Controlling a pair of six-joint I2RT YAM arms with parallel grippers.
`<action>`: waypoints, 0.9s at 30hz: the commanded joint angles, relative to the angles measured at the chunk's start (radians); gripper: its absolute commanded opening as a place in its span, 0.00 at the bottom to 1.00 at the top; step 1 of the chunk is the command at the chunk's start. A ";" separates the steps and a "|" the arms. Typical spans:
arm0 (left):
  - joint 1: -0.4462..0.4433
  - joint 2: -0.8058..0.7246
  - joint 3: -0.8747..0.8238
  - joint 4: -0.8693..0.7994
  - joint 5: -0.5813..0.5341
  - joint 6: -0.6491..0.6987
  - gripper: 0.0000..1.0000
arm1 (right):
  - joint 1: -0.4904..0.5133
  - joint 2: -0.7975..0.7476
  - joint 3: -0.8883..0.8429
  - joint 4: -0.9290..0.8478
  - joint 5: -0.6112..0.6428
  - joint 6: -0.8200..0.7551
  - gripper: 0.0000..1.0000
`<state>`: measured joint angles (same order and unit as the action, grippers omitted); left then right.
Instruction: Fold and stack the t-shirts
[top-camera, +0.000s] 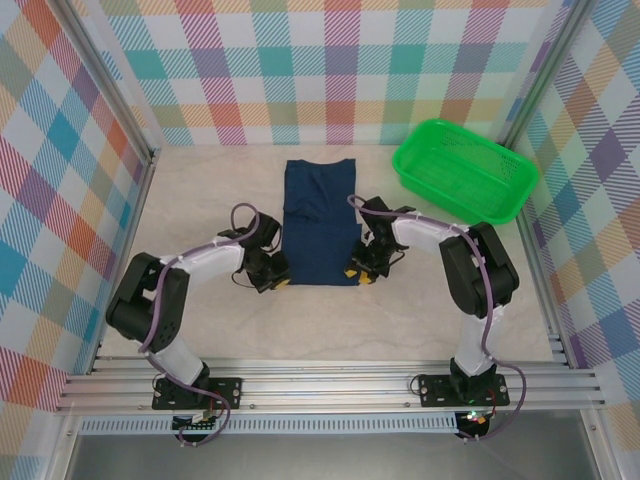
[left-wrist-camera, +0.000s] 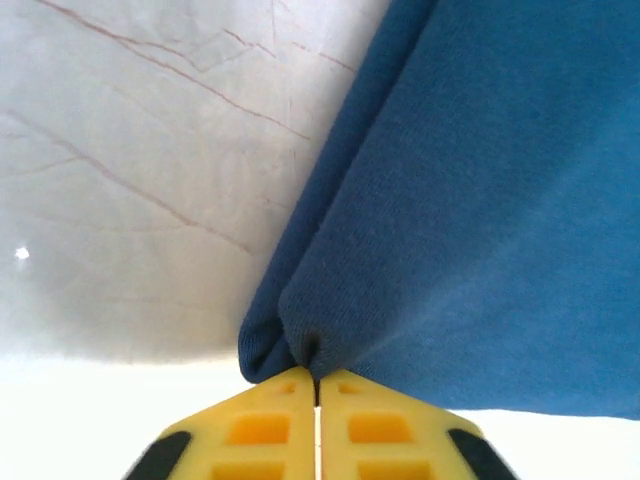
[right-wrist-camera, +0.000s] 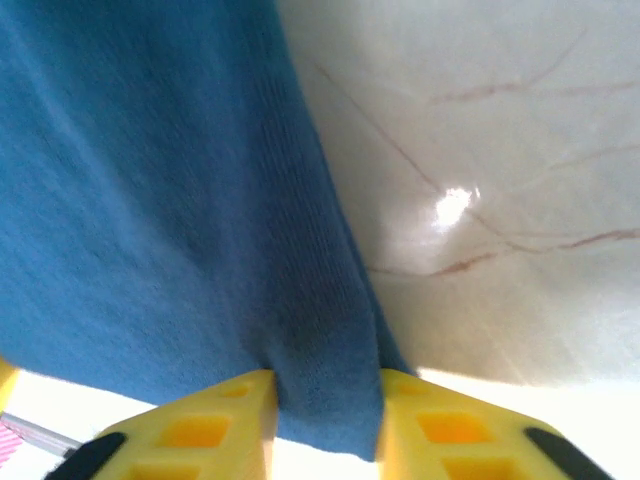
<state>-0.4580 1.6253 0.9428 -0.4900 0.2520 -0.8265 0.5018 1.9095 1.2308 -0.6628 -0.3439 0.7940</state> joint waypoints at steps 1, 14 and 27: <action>-0.007 -0.109 -0.001 -0.068 -0.057 -0.005 0.18 | 0.006 0.022 0.033 -0.046 0.032 -0.017 0.26; 0.013 0.042 0.019 -0.027 0.005 0.036 0.39 | 0.033 -0.010 0.030 -0.123 0.084 -0.047 0.39; 0.005 0.173 0.125 0.006 -0.025 0.077 0.22 | 0.075 0.104 0.159 -0.180 0.120 -0.077 0.37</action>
<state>-0.4492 1.7557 1.0359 -0.5682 0.2306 -0.7681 0.5694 1.9797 1.3445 -0.7959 -0.2390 0.7391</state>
